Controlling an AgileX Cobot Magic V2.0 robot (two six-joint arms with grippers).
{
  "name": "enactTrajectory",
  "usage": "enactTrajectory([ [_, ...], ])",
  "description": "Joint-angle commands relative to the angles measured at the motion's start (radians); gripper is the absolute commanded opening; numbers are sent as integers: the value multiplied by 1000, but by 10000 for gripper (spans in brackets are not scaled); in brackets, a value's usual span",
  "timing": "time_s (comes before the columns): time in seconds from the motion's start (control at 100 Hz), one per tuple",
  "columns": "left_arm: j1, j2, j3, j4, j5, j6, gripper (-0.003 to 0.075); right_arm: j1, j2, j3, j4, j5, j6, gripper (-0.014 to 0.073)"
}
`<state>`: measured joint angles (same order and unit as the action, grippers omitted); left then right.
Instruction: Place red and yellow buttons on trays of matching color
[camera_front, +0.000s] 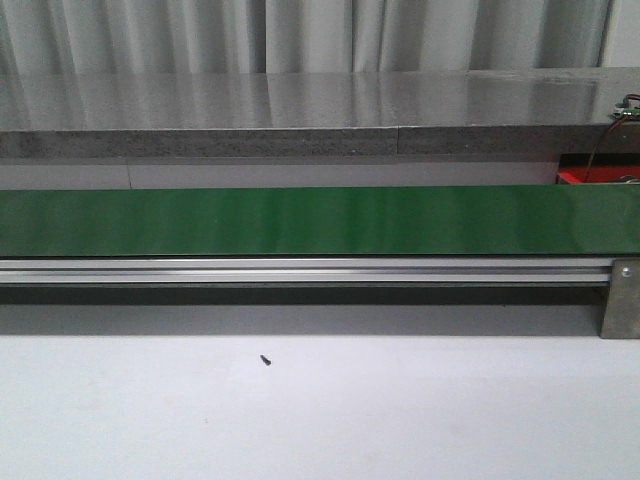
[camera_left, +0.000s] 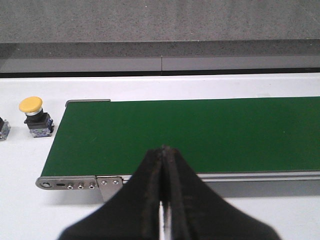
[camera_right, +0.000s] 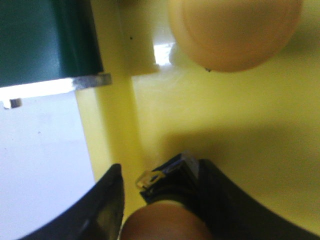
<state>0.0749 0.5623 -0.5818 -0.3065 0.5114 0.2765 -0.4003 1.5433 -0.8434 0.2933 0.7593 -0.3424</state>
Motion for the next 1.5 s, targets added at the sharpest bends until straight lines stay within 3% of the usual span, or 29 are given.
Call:
enactTrajectory([
  [0.0,-8,5,-27,-15,-64,0,-20,-7,-31,-23,14,-4,-4,490],
  [0.07,-8,5,-27,-15,-64,0,-20,-7,-36,-28,15,8,-4,528],
  [0.43,-8,5,-27,-15,-64,0,-20,6,-233,-55,49,15,3,528],
  [0.73,-8,5,-27,-15,-64,0,-20,217,-479,-55,51,-62,-46,505],
  [1.01,-8,5,-27,-15,-64,0,-19,287,-628,-47,40,-30,-46,259],
  [1.22,-8,5,-27,-15,-56,0,-20,287,-698,-24,42,-15,-46,-75],
  [1.42,-8,5,-28,-15,-59,-5,-16,287,-698,-21,42,24,-45,-68],
  [1.49,-8,5,-32,-15,-59,-7,20,287,-698,-21,42,31,-45,-68],
])
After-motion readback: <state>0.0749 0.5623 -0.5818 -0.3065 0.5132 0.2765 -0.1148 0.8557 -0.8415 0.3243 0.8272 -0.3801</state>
